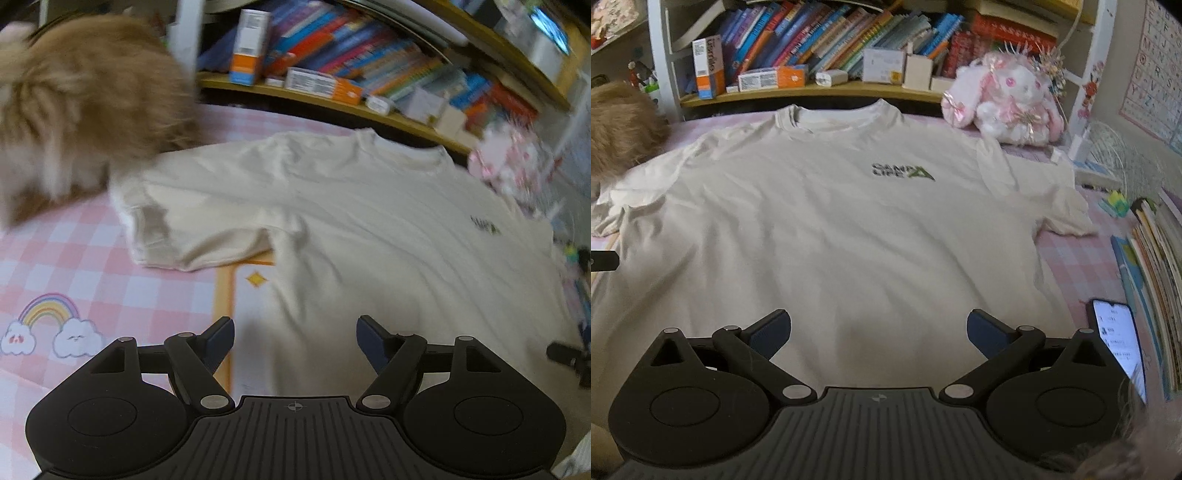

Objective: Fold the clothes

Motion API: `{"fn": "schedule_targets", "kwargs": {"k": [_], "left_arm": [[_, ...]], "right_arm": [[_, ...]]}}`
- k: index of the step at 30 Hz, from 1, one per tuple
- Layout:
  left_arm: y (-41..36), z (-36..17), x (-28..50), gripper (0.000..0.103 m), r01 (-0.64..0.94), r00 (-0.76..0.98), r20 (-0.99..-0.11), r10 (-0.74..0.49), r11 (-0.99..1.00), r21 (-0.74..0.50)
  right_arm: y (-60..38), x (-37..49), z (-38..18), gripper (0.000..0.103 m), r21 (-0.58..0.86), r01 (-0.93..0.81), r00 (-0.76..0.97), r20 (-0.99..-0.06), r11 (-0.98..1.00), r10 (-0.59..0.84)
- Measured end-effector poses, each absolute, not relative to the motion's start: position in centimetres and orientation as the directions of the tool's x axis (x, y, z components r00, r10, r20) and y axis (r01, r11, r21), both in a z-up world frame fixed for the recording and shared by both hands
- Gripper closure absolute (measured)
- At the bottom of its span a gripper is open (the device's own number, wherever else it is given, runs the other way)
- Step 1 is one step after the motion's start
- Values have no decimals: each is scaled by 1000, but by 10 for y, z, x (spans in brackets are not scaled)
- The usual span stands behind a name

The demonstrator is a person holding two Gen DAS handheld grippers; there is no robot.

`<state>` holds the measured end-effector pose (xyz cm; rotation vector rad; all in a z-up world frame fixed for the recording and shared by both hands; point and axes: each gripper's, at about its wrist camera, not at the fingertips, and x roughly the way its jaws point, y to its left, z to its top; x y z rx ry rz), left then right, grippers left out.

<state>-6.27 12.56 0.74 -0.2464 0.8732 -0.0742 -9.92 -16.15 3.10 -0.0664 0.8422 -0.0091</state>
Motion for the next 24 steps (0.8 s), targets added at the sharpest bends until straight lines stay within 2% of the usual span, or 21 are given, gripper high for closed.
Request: {"fn": "schedule_targets", "kwargs": {"k": [7,20,24], "left_arm": [[187,-1,-60,30,-263,682,-707,-187,839,-476],[232,-21,-57,33,-456,745,-649,-156,591,-665],[245,-29,-58,43,-506,766,-626,-148,461,-729]], "right_arm": [[-137,-99,37,0,-84,-115,697,-717,990,20],[-121,-93,47,0,-152,-168,730,-683,974,19],[-122,-93,47,0,-161,-154,730,-684,975,3]]}}
